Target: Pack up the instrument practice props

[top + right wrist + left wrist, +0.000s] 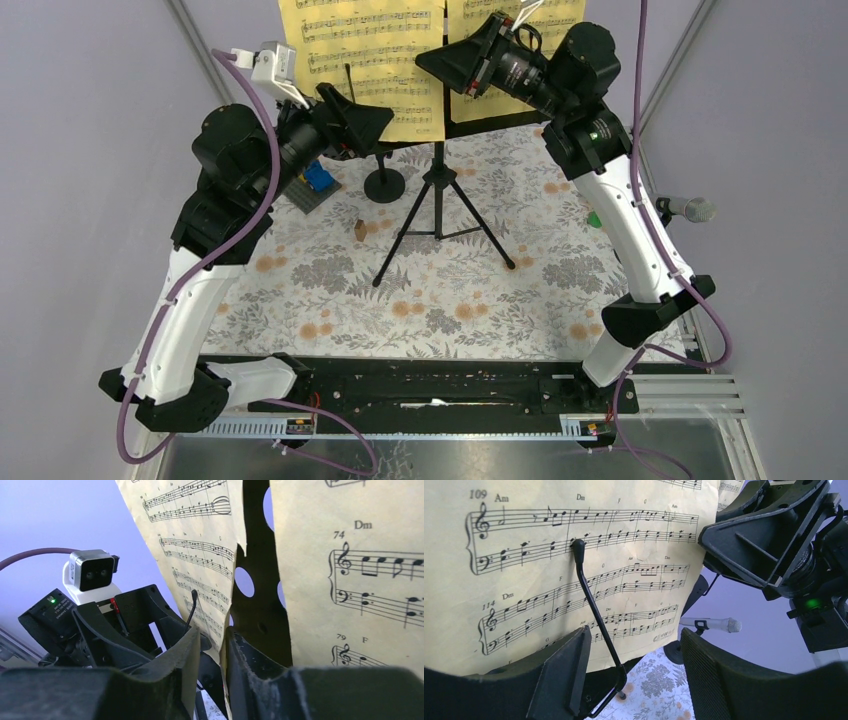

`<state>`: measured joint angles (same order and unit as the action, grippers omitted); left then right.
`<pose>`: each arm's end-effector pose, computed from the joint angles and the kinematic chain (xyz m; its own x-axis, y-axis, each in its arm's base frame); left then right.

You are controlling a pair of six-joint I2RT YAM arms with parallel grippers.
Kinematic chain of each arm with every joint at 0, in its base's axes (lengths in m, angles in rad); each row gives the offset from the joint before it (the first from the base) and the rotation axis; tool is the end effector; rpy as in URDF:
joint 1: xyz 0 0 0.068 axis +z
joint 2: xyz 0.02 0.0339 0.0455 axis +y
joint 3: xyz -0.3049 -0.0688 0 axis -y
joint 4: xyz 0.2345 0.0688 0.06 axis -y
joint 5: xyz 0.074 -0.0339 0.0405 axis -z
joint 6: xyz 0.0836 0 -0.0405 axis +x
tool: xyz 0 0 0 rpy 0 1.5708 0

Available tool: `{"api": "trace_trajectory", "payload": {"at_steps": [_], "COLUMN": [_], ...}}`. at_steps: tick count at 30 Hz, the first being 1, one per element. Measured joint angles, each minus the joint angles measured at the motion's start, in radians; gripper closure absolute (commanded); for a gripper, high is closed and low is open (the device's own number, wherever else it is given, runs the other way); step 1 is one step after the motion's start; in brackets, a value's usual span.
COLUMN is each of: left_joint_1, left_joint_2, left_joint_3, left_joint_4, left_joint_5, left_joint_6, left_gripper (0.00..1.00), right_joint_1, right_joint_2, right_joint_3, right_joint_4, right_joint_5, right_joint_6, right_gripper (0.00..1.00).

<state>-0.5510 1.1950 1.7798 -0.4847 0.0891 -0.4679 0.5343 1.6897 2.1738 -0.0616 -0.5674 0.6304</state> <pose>0.1895 -0.1252 0.5923 -0.1932 -0.4085 -0.8921 0.5711 0.6924 -0.4408 0.2935 0.2259 0.6377 -0.2168 0.4493 -0.8667 -0.8957 0.2615 0.3596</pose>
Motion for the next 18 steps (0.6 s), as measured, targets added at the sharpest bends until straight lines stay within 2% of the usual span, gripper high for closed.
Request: {"api": "trace_trajectory", "payload": {"at_steps": [4,8,14,18], "left_joint_1": [0.000,0.000,0.000,0.000], "left_joint_2": [0.000,-0.002,-0.003,-0.005], "left_joint_3": [-0.016,-0.025,-0.041,-0.050], "left_joint_4": [0.024,0.044,0.073,0.086], "left_joint_5": [0.009,0.012,0.012,0.011], "left_joint_6": [-0.004,-0.004,-0.004,-0.004], "left_gripper": [0.34,0.38,0.44,0.64], "right_joint_1": [0.000,0.000,0.000,0.000], "right_joint_2": [0.006,0.015,0.016,0.016], "right_joint_3": [0.004,0.004,-0.003,-0.027], "right_joint_4": [0.007,0.008,0.011,0.018], "right_joint_5": [0.000,0.000,0.001,0.001], "right_joint_6": [0.011,0.014,0.012,-0.002], "right_gripper": [0.81,1.00,1.00,1.00]}}
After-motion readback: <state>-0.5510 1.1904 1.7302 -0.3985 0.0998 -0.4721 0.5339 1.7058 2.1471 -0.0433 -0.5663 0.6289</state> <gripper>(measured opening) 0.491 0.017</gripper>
